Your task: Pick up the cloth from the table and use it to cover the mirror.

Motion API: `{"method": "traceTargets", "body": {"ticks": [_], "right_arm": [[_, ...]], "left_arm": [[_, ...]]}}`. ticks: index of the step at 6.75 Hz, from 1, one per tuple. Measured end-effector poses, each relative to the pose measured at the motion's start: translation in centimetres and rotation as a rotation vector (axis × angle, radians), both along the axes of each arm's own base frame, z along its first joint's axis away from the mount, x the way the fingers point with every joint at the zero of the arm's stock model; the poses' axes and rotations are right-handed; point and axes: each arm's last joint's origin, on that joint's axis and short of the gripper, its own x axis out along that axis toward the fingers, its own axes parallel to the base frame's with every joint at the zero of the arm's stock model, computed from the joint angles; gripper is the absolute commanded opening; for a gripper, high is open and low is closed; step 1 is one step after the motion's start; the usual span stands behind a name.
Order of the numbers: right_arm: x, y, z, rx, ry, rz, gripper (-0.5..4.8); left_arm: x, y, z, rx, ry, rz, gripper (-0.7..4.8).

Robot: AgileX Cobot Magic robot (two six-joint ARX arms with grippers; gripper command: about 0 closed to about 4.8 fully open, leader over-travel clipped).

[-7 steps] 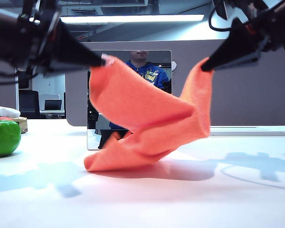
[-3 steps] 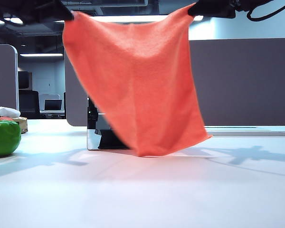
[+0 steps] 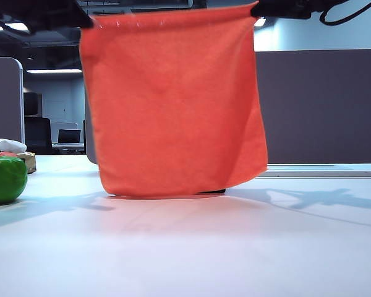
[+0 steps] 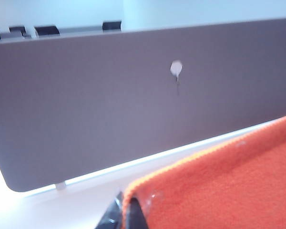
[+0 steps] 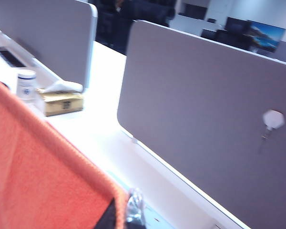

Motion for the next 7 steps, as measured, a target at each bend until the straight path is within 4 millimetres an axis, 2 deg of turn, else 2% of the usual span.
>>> {"method": "traceTargets", "body": {"ticks": [1,3,4,5,7], "right_arm": [[1.4,0.5,-0.8,-0.009,0.046,-0.043,-0.08],[2.7,1.9,-0.9,-0.017,0.07,-0.013,-0.08],[3.8,2.3,-1.5,-0.028,0.105,-0.069,-0.08],[5.5,2.9,-0.9,-0.024,0.09,-0.12,-0.08],[5.8,2.7,-1.2,-0.028,0.102,-0.17,-0.08]], "left_arm": [[2.3,-0.8,-0.5,0.013,0.038,-0.008,-0.06],[4.0,-1.3,-0.3,0.02,0.047,-0.005,-0.06],[4.4,-1.0,0.5,0.04,0.008,0.033,-0.06],[5.8,1.7,-0.5,0.043,0.04,0.042,-0.06],[6.9,1.4,-0.8,0.042,0.058,-0.012,-0.06]]}}
